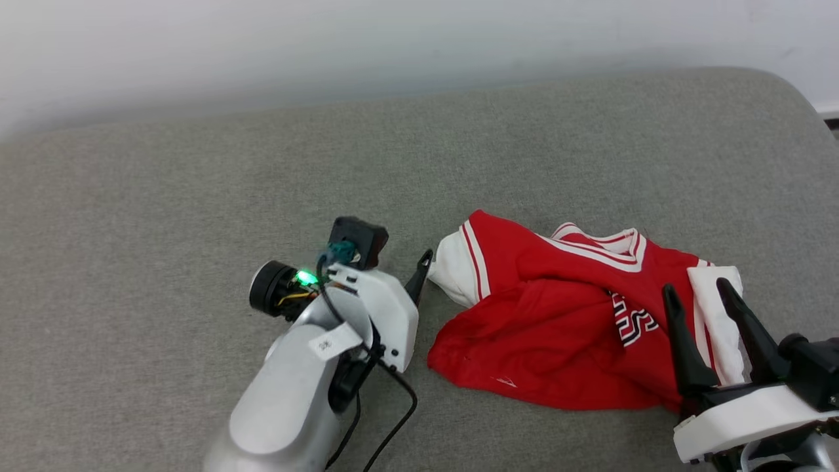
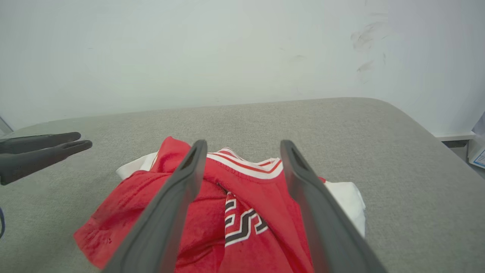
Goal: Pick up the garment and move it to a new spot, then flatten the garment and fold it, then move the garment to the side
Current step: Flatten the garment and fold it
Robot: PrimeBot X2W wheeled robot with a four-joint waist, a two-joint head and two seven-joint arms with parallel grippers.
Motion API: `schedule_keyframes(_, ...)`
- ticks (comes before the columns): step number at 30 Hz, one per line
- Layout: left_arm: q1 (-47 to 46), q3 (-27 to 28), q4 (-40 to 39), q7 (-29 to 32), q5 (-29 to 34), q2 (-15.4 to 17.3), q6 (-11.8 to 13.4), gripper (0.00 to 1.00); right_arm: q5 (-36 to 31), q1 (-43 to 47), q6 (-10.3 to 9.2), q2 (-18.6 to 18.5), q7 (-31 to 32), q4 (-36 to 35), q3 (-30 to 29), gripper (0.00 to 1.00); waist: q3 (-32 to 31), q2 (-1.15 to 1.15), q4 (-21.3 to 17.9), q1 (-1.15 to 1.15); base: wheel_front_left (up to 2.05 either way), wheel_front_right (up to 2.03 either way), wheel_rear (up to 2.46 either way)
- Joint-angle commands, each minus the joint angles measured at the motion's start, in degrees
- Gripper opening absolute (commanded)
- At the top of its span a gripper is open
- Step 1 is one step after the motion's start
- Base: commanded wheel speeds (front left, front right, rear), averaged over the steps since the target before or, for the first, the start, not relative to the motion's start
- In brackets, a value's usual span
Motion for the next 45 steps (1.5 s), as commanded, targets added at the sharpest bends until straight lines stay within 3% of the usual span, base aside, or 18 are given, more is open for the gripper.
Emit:
schedule_keyframes(1,-1.0,-0.3,0.9,0.9,-0.4,0.0,-0.3,1.0,0.3,-0.9,-0.04,-0.2,-0.5,0.2,0.2,1.0,1.8,0.0,-1.5,-0.01,0.0,0.0,0.0)
schedule_keyframes(14,-11.8,-8.3,19.6,24.3,-4.1,1.4,-1.2,1.0,3.2,-4.3,-0.04,0.5,-3.6,4.8,0.9,1.0,7.2,0.0,-6.3,-0.01,0.0,0.0,0.0)
schedule_keyframes(15,-11.7,-9.3,20.5,25.9,-4.7,1.4,-1.3,0.72,3.5,-4.4,-0.04,0.5,-3.8,5.0,0.9,1.0,7.3,0.0,-6.4,-0.01,0.0,0.0,0.0)
schedule_keyframes(17,-11.6,-11.4,21.4,28.2,-6.1,1.6,-1.3,0.04,3.7,-4.6,-0.04,0.6,-4.1,5.4,1.0,1.0,7.6,0.0,-6.4,-0.01,0.0,0.0,0.0)
schedule_keyframes(18,-11.9,-12.3,21.2,28.2,-6.6,1.9,-1.3,0.0,4.2,-4.7,-0.04,0.6,-4.2,5.6,1.1,1.0,7.7,0.0,-6.4,-0.01,0.0,0.0,0.0)
schedule_keyframes(25,-13.8,-11.6,17.6,19.4,-8.3,5.2,-1.1,0.0,4.1,-4.8,-0.04,0.7,-4.3,6.7,0.1,1.0,6.4,0.0,-5.0,-0.01,0.0,0.0,0.0)
schedule_keyframes(30,-11.5,-9.0,11.6,13.9,-8.8,8.4,1.3,0.0,3.7,-3.4,-0.04,0.8,-3.7,6.8,-1.1,1.0,3.6,0.0,-3.0,-0.01,0.0,0.0,0.0)
schedule_keyframes(35,-5.1,-5.3,2.5,13.1,-10.1,13.8,5.2,0.0,3.2,-1.8,-0.04,0.9,-2.5,6.1,-2.3,1.0,1.1,0.0,-0.6,-0.01,0.0,0.0,0.0)
schedule_keyframes(40,4.3,-1.8,-7.7,15.0,-12.3,17.3,10.3,0.0,2.9,-0.4,-0.04,0.9,-1.4,5.1,-3.2,1.0,-0.1,0.0,1.6,-0.01,0.0,0.0,0.0)
schedule_keyframes(45,15.2,1.7,-13.7,15.1,-15.7,18.2,15.1,0.0,2.6,0.4,-0.04,1.0,-0.5,4.6,-3.5,1.0,-0.8,0.0,2.7,-0.01,0.0,0.0,0.0)
